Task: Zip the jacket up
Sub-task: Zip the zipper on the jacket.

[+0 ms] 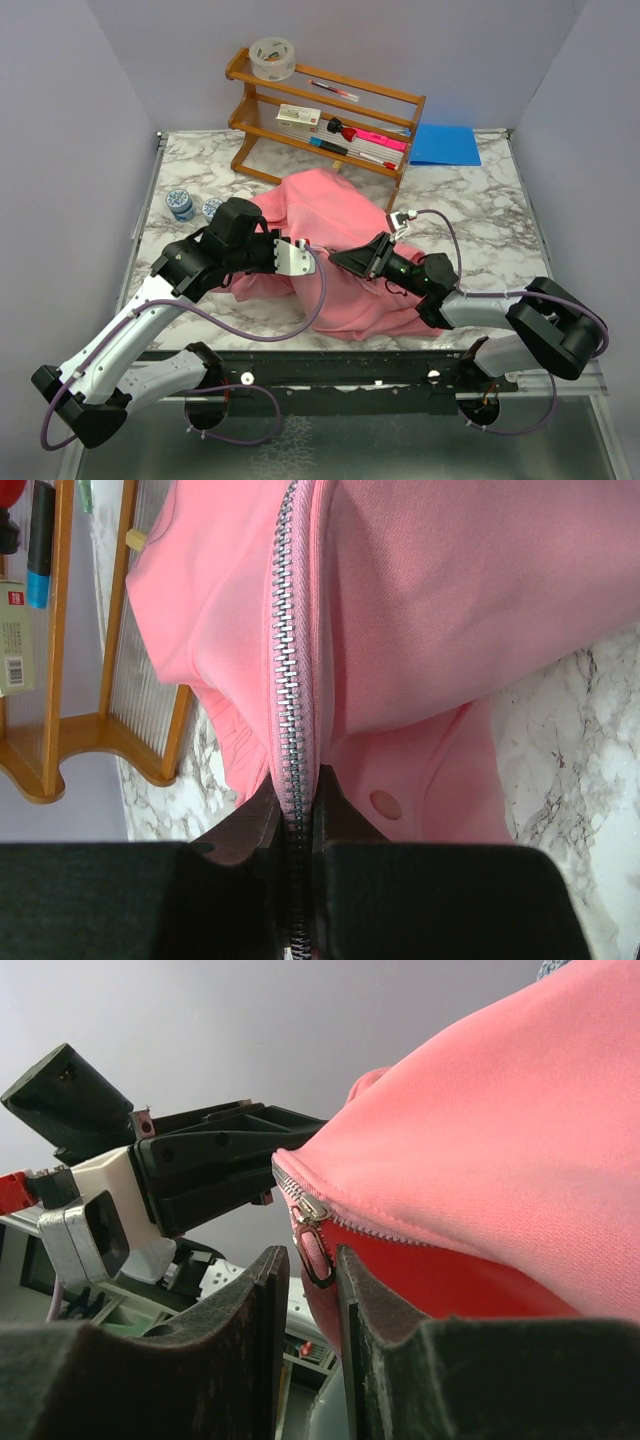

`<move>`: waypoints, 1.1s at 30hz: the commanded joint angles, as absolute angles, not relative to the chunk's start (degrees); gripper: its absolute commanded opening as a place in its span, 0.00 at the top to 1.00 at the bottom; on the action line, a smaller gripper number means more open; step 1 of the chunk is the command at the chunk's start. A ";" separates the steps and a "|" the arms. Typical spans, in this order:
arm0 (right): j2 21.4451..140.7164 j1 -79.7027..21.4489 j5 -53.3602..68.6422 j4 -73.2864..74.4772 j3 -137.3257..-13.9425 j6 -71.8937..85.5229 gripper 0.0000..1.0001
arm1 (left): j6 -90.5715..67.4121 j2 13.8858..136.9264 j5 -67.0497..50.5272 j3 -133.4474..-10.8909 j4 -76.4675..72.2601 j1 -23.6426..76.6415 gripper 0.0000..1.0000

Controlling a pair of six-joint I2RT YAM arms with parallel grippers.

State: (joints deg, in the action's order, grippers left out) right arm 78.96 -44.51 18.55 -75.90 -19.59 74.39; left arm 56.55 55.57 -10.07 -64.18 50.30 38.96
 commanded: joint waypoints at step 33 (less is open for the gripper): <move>67.85 -44.37 9.56 -9.80 -45.54 17.75 1.00 | 56.69 55.33 -12.31 -65.21 49.04 38.94 1.00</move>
State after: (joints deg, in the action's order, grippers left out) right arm 67.22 -44.56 13.72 -17.87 -42.92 26.92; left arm 56.53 55.75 -10.11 -64.18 50.19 38.96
